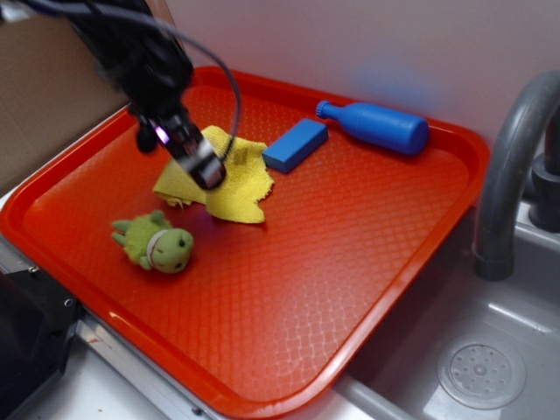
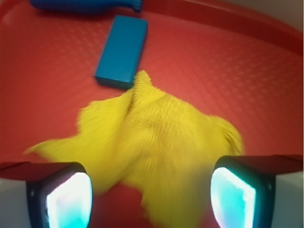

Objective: Grab the yellow cloth.

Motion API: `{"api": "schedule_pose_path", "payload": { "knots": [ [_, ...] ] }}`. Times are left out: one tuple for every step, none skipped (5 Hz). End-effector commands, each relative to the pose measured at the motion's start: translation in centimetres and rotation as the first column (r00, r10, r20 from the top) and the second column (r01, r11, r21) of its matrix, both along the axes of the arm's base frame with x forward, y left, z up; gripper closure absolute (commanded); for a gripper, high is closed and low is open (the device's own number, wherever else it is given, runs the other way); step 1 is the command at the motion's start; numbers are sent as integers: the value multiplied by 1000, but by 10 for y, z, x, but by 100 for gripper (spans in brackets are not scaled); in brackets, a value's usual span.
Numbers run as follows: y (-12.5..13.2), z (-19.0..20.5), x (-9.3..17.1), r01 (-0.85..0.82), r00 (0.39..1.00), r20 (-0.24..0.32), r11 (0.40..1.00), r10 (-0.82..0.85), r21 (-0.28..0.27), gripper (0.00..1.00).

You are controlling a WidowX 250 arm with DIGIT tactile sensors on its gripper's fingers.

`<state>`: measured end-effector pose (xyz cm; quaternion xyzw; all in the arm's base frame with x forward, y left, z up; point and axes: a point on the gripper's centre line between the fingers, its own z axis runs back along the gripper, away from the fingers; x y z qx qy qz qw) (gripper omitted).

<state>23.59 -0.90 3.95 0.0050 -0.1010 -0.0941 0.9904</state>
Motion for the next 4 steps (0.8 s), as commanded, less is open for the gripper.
{"api": "schedule_pose_path", "payload": {
  "knots": [
    [23,-12,34,-47,999,-18,999,47,12,100],
    [32,1,30,-64,998,2,998,64,3,100],
    [41,13,24,-93,996,-8,996,93,3,100],
    [42,62,1,-163,987,-6,986,163,24,100]
  ]
}}
